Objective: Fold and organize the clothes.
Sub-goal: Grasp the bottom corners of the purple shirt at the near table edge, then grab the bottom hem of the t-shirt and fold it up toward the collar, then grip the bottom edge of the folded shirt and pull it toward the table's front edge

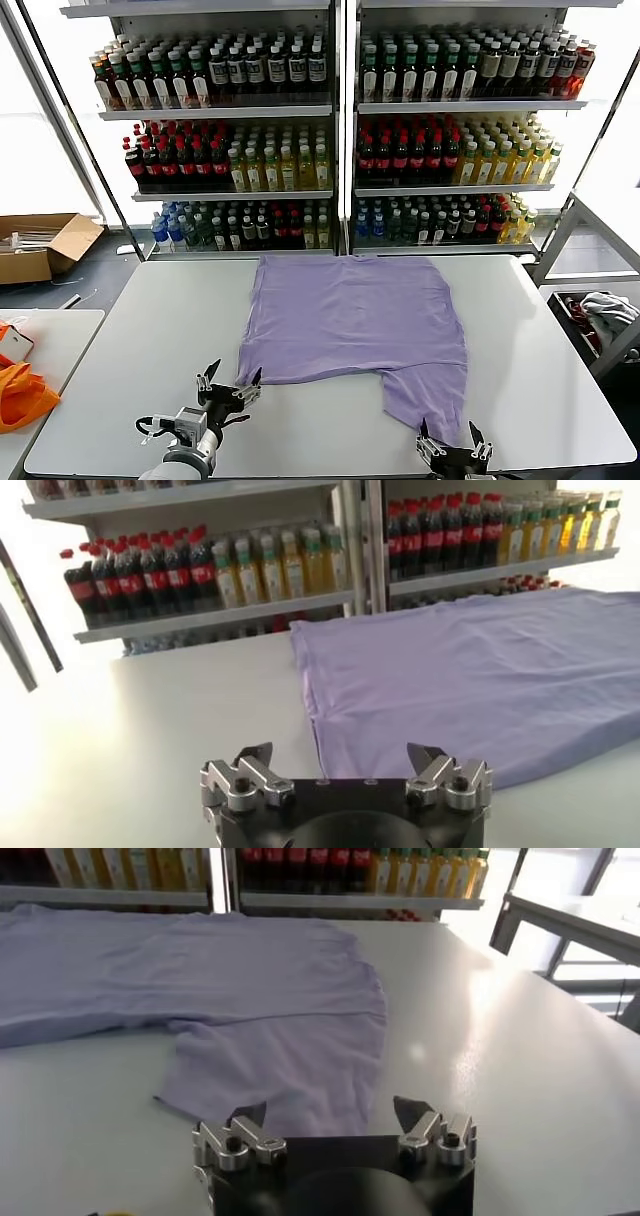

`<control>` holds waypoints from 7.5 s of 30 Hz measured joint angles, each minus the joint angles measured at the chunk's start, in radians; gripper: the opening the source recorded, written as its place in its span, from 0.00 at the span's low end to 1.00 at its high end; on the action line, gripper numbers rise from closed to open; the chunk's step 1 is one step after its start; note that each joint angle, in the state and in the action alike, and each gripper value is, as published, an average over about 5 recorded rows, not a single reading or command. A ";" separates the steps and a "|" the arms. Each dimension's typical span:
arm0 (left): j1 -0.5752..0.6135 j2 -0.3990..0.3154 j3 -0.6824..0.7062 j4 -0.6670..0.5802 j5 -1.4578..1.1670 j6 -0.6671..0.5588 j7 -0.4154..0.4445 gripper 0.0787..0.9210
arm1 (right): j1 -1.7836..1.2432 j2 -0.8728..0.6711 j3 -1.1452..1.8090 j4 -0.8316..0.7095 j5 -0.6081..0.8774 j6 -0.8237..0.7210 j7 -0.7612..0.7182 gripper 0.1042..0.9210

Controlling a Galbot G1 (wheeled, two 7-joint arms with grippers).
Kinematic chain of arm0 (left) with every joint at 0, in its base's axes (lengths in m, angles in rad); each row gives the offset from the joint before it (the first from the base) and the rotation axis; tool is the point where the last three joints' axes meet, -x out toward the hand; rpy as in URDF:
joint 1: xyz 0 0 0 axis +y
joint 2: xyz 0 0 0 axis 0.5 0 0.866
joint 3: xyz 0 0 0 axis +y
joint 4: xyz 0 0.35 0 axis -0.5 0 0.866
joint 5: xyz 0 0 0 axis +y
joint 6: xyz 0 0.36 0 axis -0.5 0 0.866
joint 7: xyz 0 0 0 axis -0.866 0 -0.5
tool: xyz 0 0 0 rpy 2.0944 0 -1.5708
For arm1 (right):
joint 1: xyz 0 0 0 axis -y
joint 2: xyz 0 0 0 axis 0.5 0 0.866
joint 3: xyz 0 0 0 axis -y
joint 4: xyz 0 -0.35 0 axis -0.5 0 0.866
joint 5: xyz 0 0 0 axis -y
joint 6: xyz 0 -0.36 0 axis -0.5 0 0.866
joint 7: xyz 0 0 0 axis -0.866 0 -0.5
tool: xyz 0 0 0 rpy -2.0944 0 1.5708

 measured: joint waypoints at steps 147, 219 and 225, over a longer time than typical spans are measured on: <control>-0.415 0.054 0.136 0.295 -0.140 0.051 -0.074 0.88 | 0.639 -0.024 0.089 -0.355 0.220 -0.175 -0.028 0.88; 0.072 0.140 0.039 -0.119 -0.072 0.001 -0.092 0.02 | 0.246 -0.053 0.084 0.002 0.133 -0.159 -0.004 0.01; 0.164 0.136 0.029 -0.145 -0.030 -0.015 -0.091 0.02 | 0.162 -0.068 0.096 0.039 0.114 -0.146 0.014 0.01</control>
